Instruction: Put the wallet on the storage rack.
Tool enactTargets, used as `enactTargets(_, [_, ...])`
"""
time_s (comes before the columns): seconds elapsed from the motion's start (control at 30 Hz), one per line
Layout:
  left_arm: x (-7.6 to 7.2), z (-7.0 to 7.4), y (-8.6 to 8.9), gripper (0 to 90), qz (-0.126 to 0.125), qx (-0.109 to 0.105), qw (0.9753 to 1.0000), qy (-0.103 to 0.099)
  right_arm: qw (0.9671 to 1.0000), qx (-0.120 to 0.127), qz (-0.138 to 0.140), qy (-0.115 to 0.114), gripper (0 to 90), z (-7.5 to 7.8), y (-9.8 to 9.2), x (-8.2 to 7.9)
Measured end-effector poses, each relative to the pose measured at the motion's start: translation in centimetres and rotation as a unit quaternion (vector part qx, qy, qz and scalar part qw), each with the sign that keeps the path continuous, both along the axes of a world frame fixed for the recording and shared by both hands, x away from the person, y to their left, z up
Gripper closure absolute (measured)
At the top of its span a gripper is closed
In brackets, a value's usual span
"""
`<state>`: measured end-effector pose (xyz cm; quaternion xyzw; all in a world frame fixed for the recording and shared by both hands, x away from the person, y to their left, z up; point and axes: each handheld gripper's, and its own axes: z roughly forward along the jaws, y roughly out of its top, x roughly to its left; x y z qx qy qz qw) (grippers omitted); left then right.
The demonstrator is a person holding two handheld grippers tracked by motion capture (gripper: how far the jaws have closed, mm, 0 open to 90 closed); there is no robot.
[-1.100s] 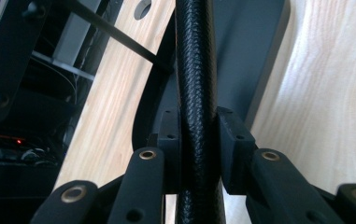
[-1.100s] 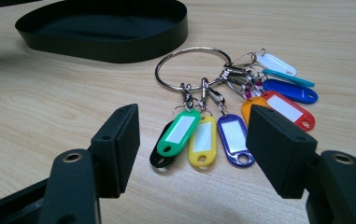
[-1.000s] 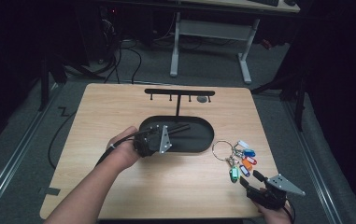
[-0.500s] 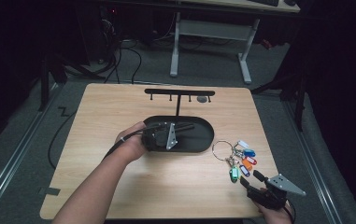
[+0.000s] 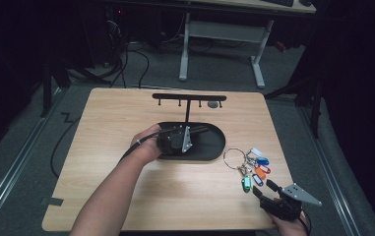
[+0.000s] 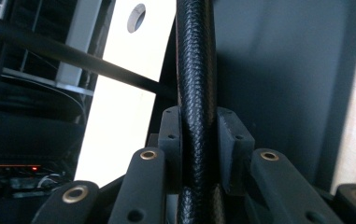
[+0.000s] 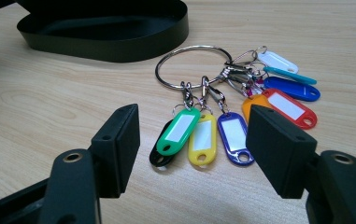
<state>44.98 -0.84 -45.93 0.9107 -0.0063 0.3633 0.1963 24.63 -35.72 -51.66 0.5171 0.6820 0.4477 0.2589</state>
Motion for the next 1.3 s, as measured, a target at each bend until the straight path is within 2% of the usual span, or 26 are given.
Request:
enactTargets(0.03, [0.1, -0.1, -0.3, 74.6, -0.004, 0.006, 1.0, -0.004, 1.0, 0.0, 0.0, -0.001, 35.5, 0.0, -0.1, 0.0])
enactTargets(0.2, [0.5, -0.2, -1.1, 74.7, -0.019, 0.0, 0.9997, -0.016, 1.0, 0.001, 0.0, 0.001, 35.6, -0.1, -0.1, 0.0])
enactTargets(0.3, [0.6, -0.7, -1.6, 74.7, -0.025, 0.01, 0.9993, -0.024, 1.0, 0.002, -0.001, 0.0, 35.7, -0.1, -0.2, 0.0])
enactTargets(0.33, [0.6, -1.2, -1.7, 74.6, -0.028, 0.022, 0.9989, -0.03, 1.0, 0.003, -0.001, -0.001, 35.7, -0.1, -0.3, 0.0])
enactTargets(0.37, [0.6, -1.5, -1.7, 74.6, -0.03, 0.024, 0.9988, -0.032, 1.0, 0.003, -0.001, -0.001, 35.7, -0.1, -0.3, 0.0])
enactTargets(0.53, [0.7, -1.7, -1.3, 74.4, -0.027, 0.024, 0.999, -0.025, 1.0, 0.004, -0.001, -0.001, 35.8, -0.1, -0.4, 0.0])
enactTargets(0.67, [0.8, -2.0, -0.7, 74.0, -0.021, 0.033, 0.9991, -0.016, 1.0, 0.004, 0.0, -0.001, 35.7, 0.0, -0.3, -0.1])
enactTargets(0.7, [0.8, -2.0, -0.5, 73.7, -0.017, 0.027, 0.9995, -0.005, 1.0, 0.002, 0.0, -0.001, 35.7, 0.0, -0.2, -0.1])
enactTargets(0.77, [0.8, -2.0, -0.4, 73.3, -0.015, 0.031, 0.9994, -0.005, 1.0, 0.002, 0.0, 0.0, 35.7, -0.1, -0.2, -0.1])
enactTargets(0.8, [0.8, -2.2, -0.2, 72.9, -0.015, 0.023, 0.9995, 0.012, 1.0, 0.002, 0.001, 0.001, 35.7, -0.1, -0.2, 0.0])
enactTargets(0.9, [0.8, -2.3, -0.2, 70.2, -0.016, 0.026, 0.9993, 0.022, 1.0, 0.001, 0.0, 0.003, 35.7, -0.2, -0.1, 0.0])
enactTargets(1.0, [0.8, -2.5, -0.2, 67.0, -0.004, 0.014, 0.9985, 0.053, 1.0, 0.002, 0.0, 0.004, 35.7, -0.2, -0.1, 0.0])
enactTargets(1.1, [0.8, -2.5, -0.2, 63.5, 0.001, 0.012, 0.9979, 0.063, 1.0, 0.003, 0.0, 0.005, 35.7, -0.2, -0.1, 0.0])
enactTargets(1.2, [0.7, -2.3, -0.2, 58.6, 0.01, -0.002, 0.9964, 0.084, 1.0, 0.002, 0.001, 0.005, 35.7, -0.2, -0.1, 0.0])
enactTargets(1.3, [0.5, -2.4, -0.1, 54.5, 0.012, -0.001, 0.9961, 0.087, 1.0, 0.002, 0.0, 0.005, 35.7, -0.2, -0.1, 0.0])
